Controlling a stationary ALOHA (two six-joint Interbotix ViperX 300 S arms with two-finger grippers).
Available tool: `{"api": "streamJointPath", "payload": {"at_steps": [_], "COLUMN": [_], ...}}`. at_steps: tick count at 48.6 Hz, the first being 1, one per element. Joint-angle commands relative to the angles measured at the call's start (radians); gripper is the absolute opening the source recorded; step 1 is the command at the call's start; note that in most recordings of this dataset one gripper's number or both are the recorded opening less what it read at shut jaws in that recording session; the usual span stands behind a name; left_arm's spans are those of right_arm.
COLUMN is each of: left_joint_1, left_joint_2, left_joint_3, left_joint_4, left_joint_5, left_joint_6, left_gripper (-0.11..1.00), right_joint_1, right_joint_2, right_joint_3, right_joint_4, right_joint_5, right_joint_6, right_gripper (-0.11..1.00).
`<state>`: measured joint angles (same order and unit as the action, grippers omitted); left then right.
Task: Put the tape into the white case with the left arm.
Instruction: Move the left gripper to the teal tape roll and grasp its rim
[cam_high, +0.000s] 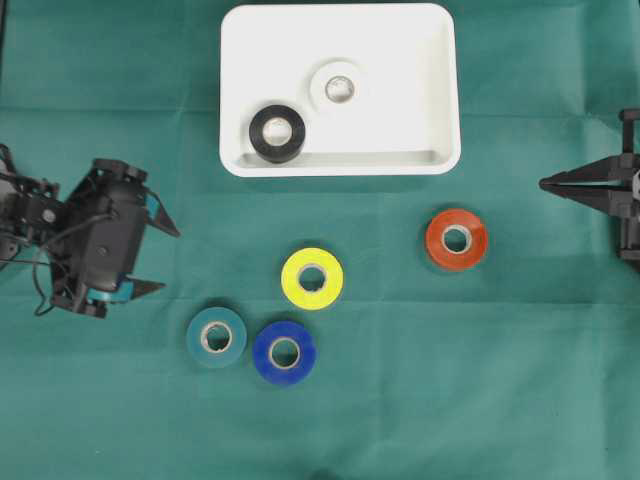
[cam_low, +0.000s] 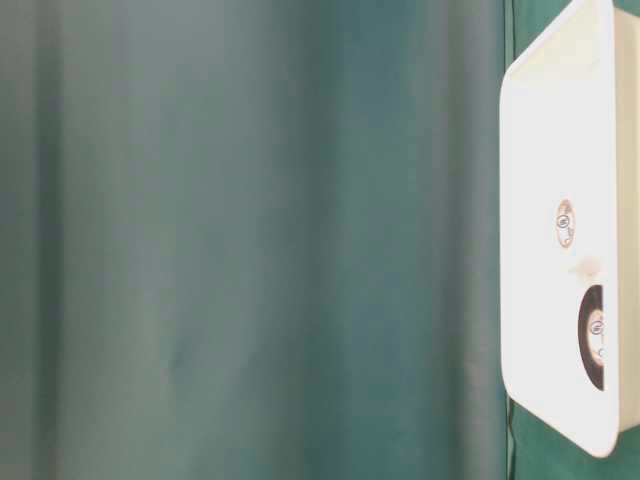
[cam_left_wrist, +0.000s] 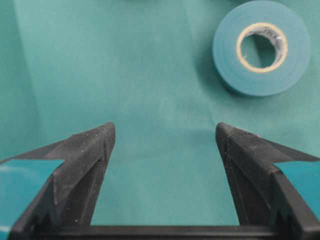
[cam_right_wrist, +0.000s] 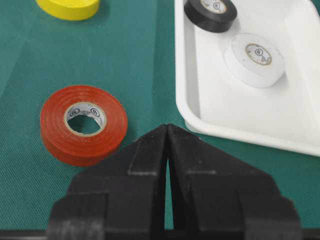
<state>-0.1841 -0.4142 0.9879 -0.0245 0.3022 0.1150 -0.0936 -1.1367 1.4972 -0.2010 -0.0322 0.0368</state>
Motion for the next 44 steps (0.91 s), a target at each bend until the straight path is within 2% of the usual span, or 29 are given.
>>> {"api": "streamJointPath", "payload": {"at_steps": [1, 28, 44], "left_joint_1": [-0.018, -0.1, -0.1], "left_joint_2": [0.029, 0.27, 0.298], "left_joint_3": [-0.048, -0.233, -0.239], "left_joint_4": [-0.003, -0.002, -0.002], "left_joint_5": [-0.006, -0.005, -0.003], "left_joint_6": [0.0, 0.0, 0.0], "left_gripper": [0.8, 0.79, 0.79], "right_joint_1": [-0.003, -0.002, -0.002], "right_joint_2": [0.005, 0.005, 0.005], "right_joint_3": [-0.011, -0.009, -0.008], "right_joint_4": [-0.002, -0.002, -0.002], "right_joint_5": [-0.005, -0.008, -0.008], "right_joint_6": [0.002, 0.002, 0.002], "right_gripper": [-0.09, -0.09, -0.09]}}
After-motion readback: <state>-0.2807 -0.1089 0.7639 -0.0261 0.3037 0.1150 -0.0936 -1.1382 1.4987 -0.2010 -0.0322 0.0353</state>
